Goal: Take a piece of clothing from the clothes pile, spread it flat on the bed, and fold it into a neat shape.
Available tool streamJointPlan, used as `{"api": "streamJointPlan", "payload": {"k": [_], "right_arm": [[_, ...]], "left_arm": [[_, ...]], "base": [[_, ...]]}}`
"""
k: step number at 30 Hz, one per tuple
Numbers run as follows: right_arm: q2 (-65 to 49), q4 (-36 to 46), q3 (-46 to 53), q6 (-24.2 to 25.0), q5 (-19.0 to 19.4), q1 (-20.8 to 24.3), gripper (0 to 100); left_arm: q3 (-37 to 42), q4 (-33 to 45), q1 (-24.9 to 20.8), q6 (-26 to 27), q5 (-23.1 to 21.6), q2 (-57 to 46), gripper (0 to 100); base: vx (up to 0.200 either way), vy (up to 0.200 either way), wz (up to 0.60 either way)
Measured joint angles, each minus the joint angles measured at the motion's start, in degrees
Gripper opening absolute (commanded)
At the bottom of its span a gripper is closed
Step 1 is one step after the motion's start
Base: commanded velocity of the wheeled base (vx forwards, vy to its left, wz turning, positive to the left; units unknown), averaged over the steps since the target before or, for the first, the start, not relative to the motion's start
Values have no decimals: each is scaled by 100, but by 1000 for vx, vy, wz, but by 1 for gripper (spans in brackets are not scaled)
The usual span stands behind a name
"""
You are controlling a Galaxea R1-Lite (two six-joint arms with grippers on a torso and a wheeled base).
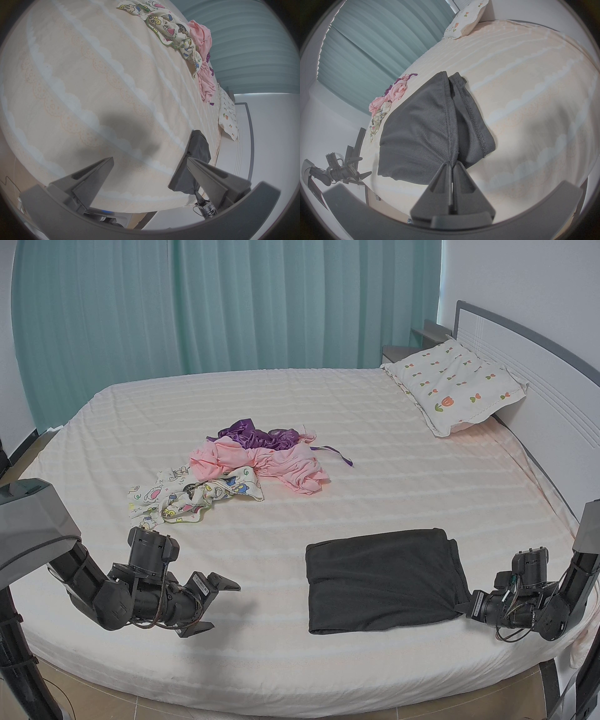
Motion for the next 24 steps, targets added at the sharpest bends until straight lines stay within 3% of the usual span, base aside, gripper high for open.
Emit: {"api": "streamJointPlan", "payload": {"k": [5, 6, 17, 24], "right_arm": [[-16, 6, 57, -106, -11, -5, 0], [-18, 6, 63, -126, -18, -5, 100], [-44, -29, -4, -137, -99, -38, 100], [-232, 167, -714, -84, -112, -94, 100]], "left_arm": [[0, 2, 0, -2, 0, 0, 100], [0, 2, 0, -2, 0, 0, 100], [-5, 2, 7, -18, 0, 0, 100], [-16, 2, 7, -29, 0, 0, 100]], "base": [[0, 0, 0], [0, 0, 0], [0, 0, 0], [0, 0, 0]]}}
